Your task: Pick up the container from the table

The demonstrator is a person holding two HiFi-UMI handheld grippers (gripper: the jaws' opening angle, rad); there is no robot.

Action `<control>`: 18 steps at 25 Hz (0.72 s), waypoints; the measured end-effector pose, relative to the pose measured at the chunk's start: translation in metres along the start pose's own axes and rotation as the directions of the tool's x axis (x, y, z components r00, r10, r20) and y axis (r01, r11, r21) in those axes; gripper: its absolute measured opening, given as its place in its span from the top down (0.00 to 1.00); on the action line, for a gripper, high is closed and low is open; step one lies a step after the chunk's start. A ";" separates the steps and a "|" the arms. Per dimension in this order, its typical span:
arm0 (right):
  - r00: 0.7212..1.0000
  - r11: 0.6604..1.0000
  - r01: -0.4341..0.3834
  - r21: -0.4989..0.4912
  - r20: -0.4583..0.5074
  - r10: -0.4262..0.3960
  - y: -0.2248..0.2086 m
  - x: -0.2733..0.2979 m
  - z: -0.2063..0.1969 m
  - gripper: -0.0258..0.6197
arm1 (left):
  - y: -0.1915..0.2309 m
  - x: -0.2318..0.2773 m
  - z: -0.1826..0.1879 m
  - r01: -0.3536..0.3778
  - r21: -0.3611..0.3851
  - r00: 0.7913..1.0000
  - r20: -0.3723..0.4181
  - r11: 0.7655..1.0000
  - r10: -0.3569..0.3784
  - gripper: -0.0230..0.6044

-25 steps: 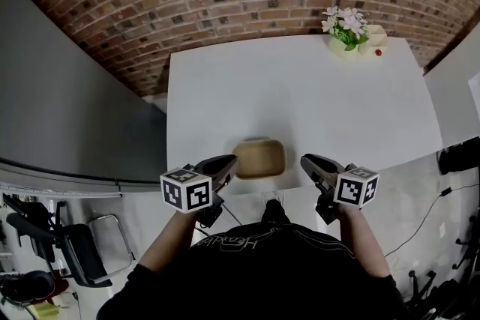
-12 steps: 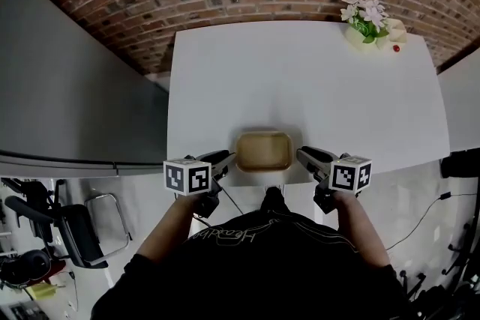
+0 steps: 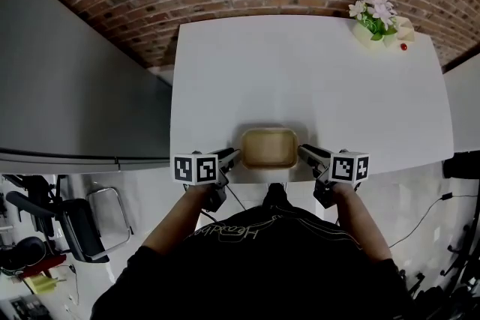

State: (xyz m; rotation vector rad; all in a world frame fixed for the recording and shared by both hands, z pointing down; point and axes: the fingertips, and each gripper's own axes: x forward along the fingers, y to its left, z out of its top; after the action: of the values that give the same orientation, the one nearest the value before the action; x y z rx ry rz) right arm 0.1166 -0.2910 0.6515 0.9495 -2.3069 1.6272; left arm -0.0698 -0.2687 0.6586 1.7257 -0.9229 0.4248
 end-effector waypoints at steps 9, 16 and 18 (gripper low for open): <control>1.000 0.998 -0.006 0.061 -0.003 0.006 -0.004 0.011 -0.009 0.83 | 0.002 0.007 0.000 0.029 -0.045 1.000 -0.002 0.999 -0.029 0.81; 1.000 0.994 -0.016 0.105 0.023 0.014 -0.008 0.011 -0.009 0.84 | 0.001 0.014 0.001 0.025 -0.052 1.000 -0.011 0.998 -0.026 0.81; 1.000 0.994 -0.017 0.112 0.027 0.014 -0.008 0.011 -0.009 0.84 | 0.000 0.017 0.001 0.030 -0.059 0.999 -0.015 0.998 -0.031 0.81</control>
State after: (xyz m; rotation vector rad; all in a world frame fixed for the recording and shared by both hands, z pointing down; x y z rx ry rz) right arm 0.1107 -0.2890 0.6665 0.9841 -2.2653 1.7778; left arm -0.0595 -0.2756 0.6699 1.6789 -0.8881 0.3876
